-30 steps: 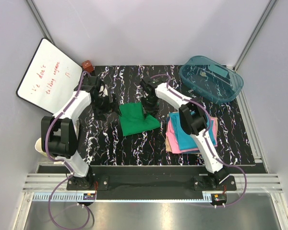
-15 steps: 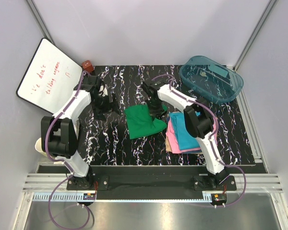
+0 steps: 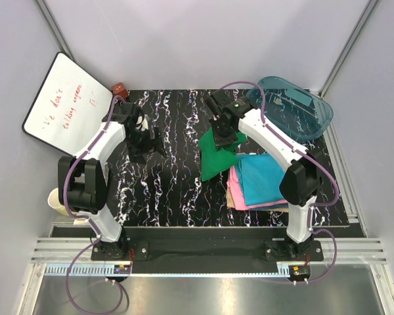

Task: Fold and stack the t-shirts
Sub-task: Put the neatly folded tshirt into the corner of the board with the right arm

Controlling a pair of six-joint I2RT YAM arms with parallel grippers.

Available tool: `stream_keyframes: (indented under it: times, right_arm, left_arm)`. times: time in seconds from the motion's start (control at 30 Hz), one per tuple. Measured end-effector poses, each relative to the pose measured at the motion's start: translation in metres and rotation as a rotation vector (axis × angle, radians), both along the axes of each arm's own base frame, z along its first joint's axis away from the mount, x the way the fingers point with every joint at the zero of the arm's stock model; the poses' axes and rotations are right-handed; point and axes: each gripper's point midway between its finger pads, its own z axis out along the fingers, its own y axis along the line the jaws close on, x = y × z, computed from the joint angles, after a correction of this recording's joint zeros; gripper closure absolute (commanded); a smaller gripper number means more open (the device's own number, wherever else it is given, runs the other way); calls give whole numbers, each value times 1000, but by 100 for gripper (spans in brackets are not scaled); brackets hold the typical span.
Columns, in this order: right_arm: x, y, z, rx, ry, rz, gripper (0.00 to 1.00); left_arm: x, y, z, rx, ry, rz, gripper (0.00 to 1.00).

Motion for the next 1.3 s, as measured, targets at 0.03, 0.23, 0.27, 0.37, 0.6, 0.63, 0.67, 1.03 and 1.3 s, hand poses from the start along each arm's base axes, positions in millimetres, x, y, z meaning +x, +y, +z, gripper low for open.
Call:
stream_keyframes:
  times: [0.03, 0.23, 0.27, 0.37, 0.6, 0.63, 0.67, 1.03, 1.3]
  right_arm:
    - [0, 0, 3, 3, -3, -2, 100]
    - [-7, -12, 9, -35, 3, -33, 100]
    - [-10, -16, 10, -41, 4, -43, 100]
    - [-26, -33, 16, -62, 8, -77, 100]
    - [-52, -88, 60, -32, -74, -211, 100]
    - [-53, -95, 68, -22, -95, -232, 99]
    - [-53, -99, 74, -14, -111, -243, 99]
    - [-103, -145, 35, -97, -3, -332, 98]
    - [-116, -167, -15, -255, 153, -408, 96]
  left_arm:
    - [0, 0, 0, 0, 0, -1, 1]
    - [0, 0, 0, -3, -3, -9, 1]
    - [0, -1, 0, -4, -2, -10, 1]
    - [0, -1, 0, -7, -4, -15, 1]
    - [-1, -2, 1, -15, -6, -29, 1]
    - [-1, -3, 1, -16, -6, -30, 1]
    - [-1, -3, 0, -17, -6, -32, 1]
    - [-1, -4, -4, -17, 7, -37, 1]
    - [-5, -14, -4, -17, 9, -68, 1]
